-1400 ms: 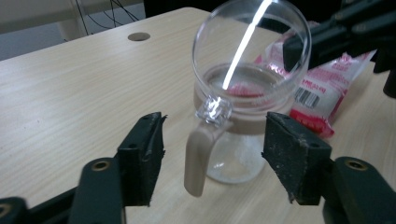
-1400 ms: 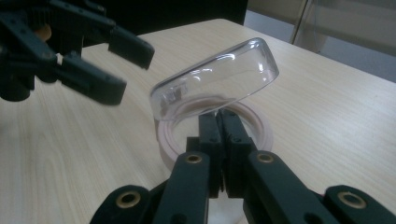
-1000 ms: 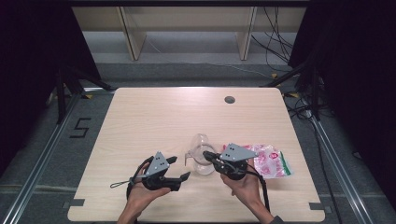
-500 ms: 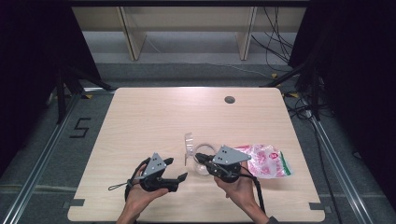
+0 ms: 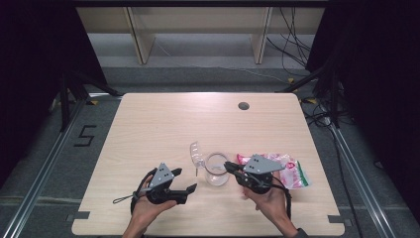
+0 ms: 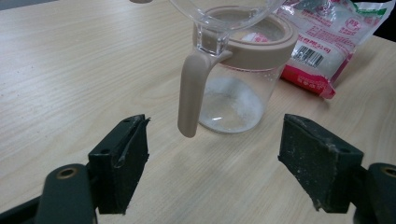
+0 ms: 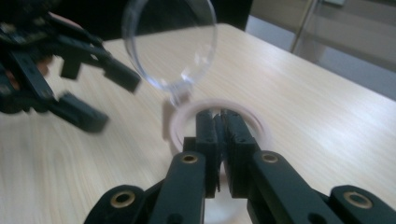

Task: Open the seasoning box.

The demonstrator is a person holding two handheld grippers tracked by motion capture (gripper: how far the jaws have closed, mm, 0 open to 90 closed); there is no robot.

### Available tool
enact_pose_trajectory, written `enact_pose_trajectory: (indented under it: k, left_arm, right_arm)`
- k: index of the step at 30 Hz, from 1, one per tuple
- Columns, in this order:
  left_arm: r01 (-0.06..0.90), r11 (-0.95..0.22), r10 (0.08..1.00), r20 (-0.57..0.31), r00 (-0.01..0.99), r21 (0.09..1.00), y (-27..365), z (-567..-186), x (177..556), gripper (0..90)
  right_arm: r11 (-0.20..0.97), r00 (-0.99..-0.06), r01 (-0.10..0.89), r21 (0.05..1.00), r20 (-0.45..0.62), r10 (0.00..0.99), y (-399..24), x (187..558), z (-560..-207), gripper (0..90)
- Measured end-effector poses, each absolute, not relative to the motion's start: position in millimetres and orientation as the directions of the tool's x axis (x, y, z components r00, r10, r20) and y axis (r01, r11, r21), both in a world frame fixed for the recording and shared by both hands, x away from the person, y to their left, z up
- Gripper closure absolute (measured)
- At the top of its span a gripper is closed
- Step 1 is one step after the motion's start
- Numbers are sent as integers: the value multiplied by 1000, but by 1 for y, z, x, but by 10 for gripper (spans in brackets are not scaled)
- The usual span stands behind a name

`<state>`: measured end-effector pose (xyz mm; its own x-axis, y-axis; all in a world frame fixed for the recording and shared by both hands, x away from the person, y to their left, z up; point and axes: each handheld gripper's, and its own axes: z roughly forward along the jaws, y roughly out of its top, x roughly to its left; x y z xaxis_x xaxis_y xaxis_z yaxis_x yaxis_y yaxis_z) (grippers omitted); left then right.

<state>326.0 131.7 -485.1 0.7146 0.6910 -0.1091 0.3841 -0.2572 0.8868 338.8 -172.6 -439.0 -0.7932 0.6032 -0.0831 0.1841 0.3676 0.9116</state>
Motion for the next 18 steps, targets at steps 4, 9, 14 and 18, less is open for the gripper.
enact_pose_trajectory:
  k: [4, 9, 14, 18]
  left_arm:
    - [389, -252, 693, -115, 712, 886, 131, -485, 325, 231]
    - [386, -259, 689, -111, 717, 885, 134, -485, 324, 231]
    - [394, -253, 694, -118, 710, 884, 135, -486, 323, 230]
    - [394, -259, 690, -117, 714, 882, 134, -487, 322, 230]
  right_arm:
    - [391, -782, 217, 894, -81, 618, -193, 335, -449, 885]
    - [457, -767, 253, 853, -111, 631, -203, 329, -462, 900]
    - [473, -754, 292, 831, -104, 648, -207, 327, -472, 900]
    - [487, -756, 306, 818, -102, 647, -207, 326, -478, 900]
